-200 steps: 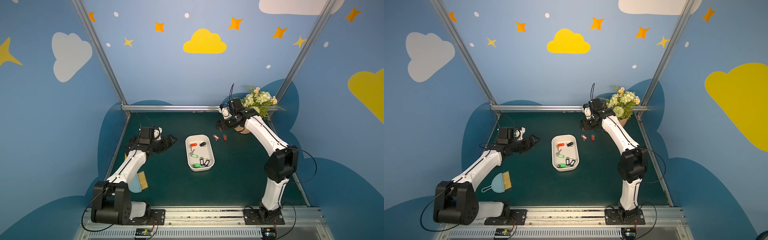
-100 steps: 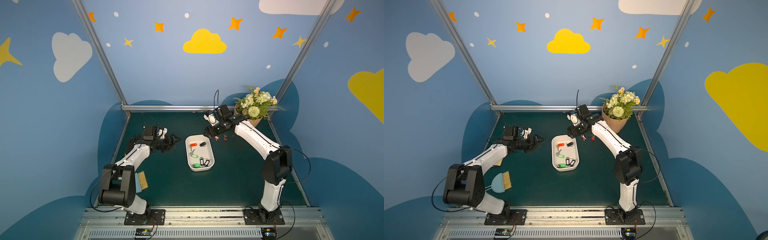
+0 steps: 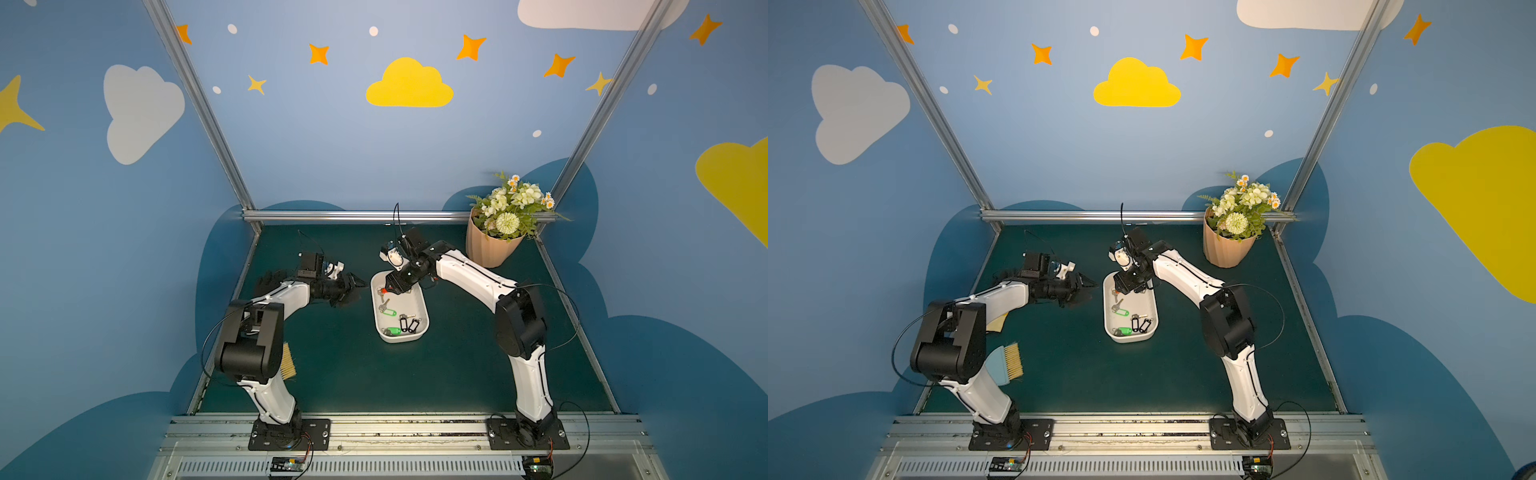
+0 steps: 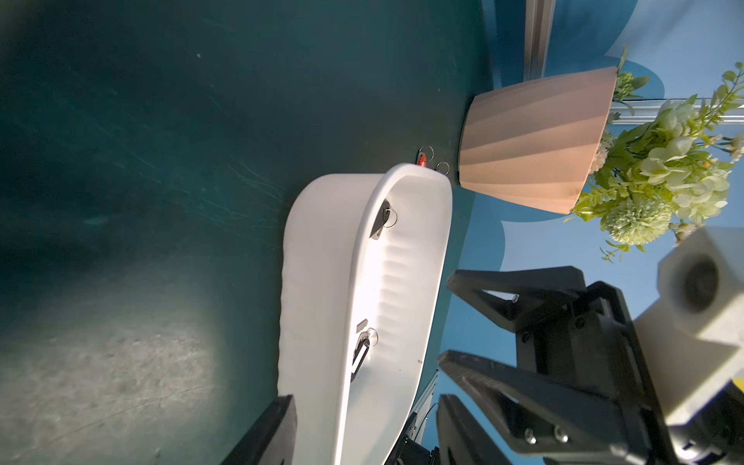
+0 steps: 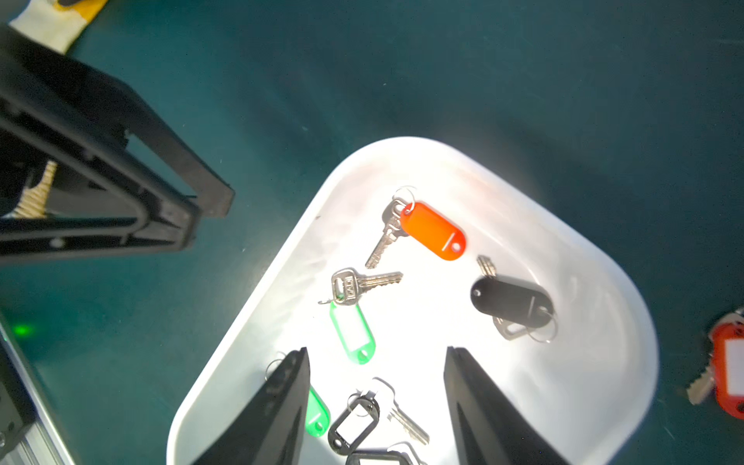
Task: Take the keys out of the storage box
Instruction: Pick up the key from the storage box.
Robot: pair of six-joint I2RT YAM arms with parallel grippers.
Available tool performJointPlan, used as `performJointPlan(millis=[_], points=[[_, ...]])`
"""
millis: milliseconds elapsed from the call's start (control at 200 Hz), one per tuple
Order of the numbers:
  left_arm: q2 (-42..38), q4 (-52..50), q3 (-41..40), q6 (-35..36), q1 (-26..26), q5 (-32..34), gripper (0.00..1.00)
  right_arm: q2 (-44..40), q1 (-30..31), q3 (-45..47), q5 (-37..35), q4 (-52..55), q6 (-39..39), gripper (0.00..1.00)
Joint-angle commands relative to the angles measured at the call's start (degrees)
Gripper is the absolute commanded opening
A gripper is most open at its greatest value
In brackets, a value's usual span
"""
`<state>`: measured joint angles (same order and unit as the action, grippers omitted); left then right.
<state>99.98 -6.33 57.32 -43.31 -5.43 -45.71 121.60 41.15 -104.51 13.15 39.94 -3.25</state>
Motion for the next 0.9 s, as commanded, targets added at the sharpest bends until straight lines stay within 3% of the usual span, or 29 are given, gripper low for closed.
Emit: performJointPlan(millis=[0, 516, 896], points=[[1.35, 0.13, 0.95, -0.02, -0.33, -1.70, 0.56, -0.46, 1.38, 3.64, 0.60, -4.18, -3.40, 0.59], [-0.38, -3.46, -1.28, 0.77, -0.39, 2.25, 0.52, 2.23, 4.11, 6.86, -3.36, -7.33, -13.77, 0.56], [-1.83, -6.20, -1.77, 1.38, -0.33, 4.18, 0.52, 3.46, 4.87, 8.06, -2.26, -8.88, -19.58, 0.50]])
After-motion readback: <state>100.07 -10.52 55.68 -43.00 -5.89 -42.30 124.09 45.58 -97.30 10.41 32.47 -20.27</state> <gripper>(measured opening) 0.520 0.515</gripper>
